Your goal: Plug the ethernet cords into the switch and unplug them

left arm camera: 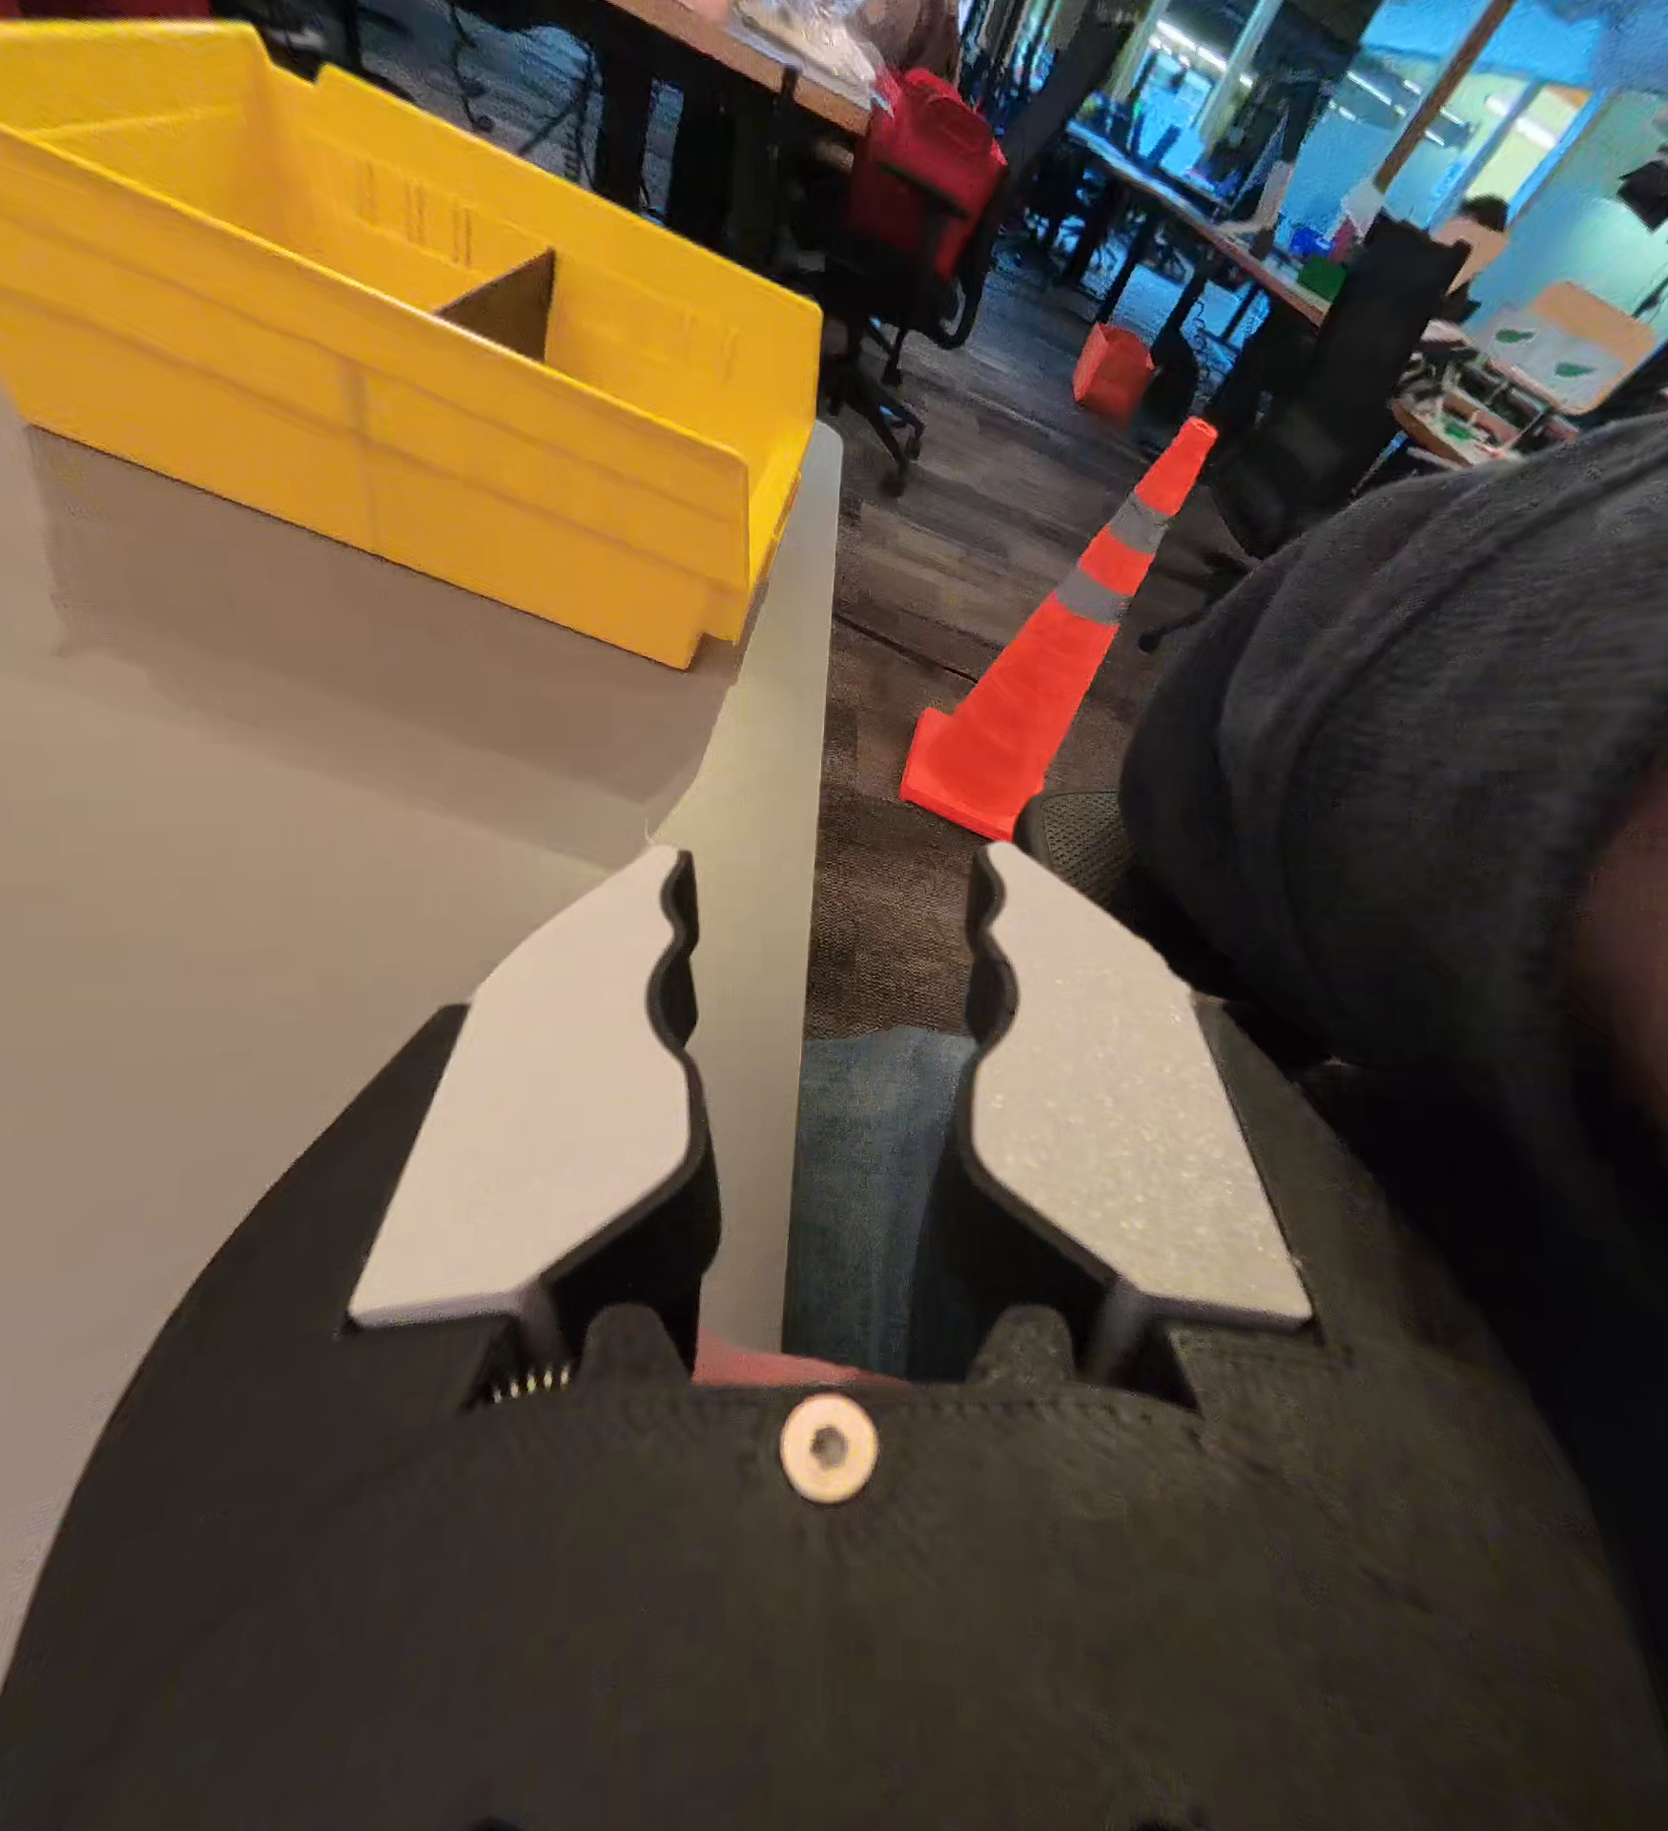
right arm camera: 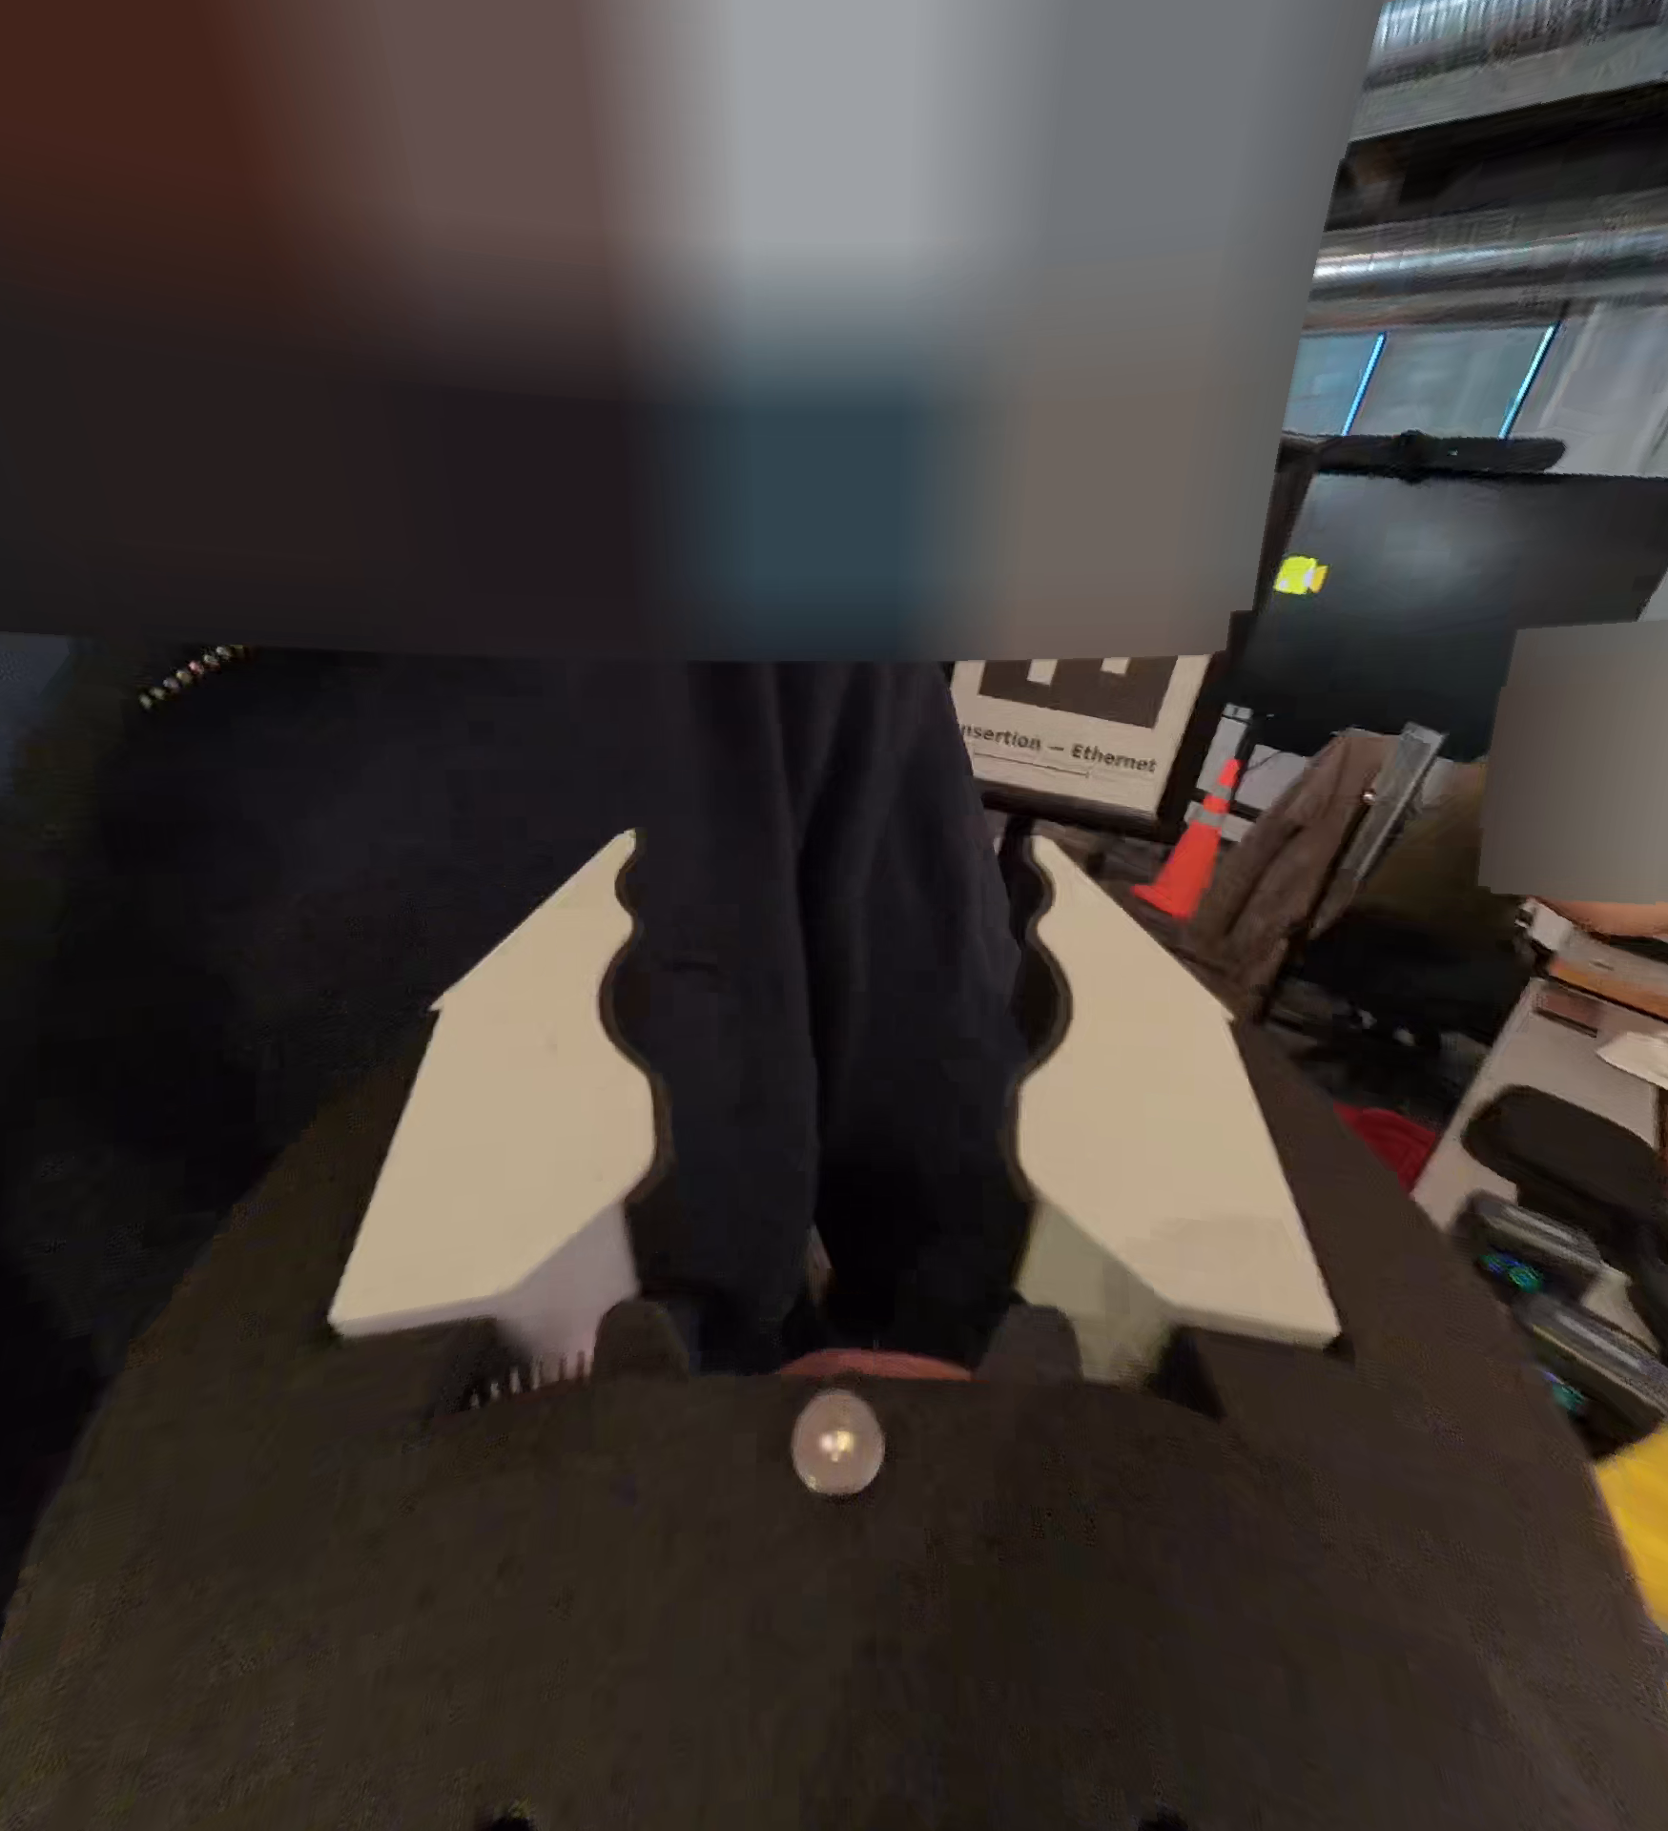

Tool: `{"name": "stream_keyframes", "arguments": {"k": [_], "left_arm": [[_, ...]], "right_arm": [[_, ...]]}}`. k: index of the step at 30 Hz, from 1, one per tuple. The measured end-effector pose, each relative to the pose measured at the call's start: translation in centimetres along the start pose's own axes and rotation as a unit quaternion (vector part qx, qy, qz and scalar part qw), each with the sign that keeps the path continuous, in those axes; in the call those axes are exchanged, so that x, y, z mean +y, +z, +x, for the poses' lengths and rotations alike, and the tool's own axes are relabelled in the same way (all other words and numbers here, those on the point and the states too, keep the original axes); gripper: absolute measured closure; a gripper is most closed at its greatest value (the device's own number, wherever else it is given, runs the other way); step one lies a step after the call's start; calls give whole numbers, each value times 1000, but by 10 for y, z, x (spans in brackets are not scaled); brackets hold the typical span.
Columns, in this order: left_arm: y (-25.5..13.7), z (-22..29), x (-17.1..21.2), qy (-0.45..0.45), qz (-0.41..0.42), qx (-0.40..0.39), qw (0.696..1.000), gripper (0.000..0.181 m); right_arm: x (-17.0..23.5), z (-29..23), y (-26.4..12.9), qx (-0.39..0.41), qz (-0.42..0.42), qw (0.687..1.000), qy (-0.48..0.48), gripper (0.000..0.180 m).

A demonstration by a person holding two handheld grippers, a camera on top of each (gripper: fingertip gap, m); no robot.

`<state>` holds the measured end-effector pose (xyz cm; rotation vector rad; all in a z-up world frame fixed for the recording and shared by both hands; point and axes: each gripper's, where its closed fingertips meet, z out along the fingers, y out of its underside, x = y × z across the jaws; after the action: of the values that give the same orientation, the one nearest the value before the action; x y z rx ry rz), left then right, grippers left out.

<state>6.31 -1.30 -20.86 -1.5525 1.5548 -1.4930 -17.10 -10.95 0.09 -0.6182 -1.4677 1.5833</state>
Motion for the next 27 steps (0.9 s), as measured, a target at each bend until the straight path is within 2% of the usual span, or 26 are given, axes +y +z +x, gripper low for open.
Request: {"name": "stream_keyframes", "arguments": {"k": [1,3,7,9,11,13,16,17,18,19,22,24,25,27], "left_arm": [[0,-1,1,8,-6,-9,1000,125],[-19,-15,-14,4,8,-27,1000,116],[-77,-51,-63,-8,97,-80,992,128],[-103,-60,-80,29,120,-117,985,138],[-131,-73,-90,63,126,-171,975,140],[-156,-84,-94,75,116,-208,968,138],[-200,-106,-96,103,83,-292,947,130],[-216,-115,-94,109,62,-323,938,123],[-235,-127,-90,113,33,-364,924,114],[-257,-139,-88,119,8,-407,906,106],[-337,-178,-71,118,-86,-543,827,97],[-384,-202,-44,77,-173,-586,788,94],[-403,-216,-32,49,-195,-598,776,93],[-422,-239,-7,-31,-218,-578,786,90]], "right_arm": [[-6,1,-3,2,22,1000,7,112],[-23,7,-34,31,92,995,24,117],[-38,14,-96,114,94,989,-29,170],[-44,23,-124,172,82,980,-62,180],[-46,36,-153,236,70,966,-79,180],[-36,60,-189,338,36,937,-80,180],[14,94,-263,519,-141,837,-95,174],[26,96,-285,552,-156,816,-77,148],[32,97,-305,575,-131,806,-42,126],[40,98,-319,586,-106,803,-5,117],[72,94,-345,598,-132,789,36,136],[86,94,-353,610,-154,776,48,139],[90,95,-353,613,-162,772,45,143],[101,99,-351,614,-197,763,44,148]]}}
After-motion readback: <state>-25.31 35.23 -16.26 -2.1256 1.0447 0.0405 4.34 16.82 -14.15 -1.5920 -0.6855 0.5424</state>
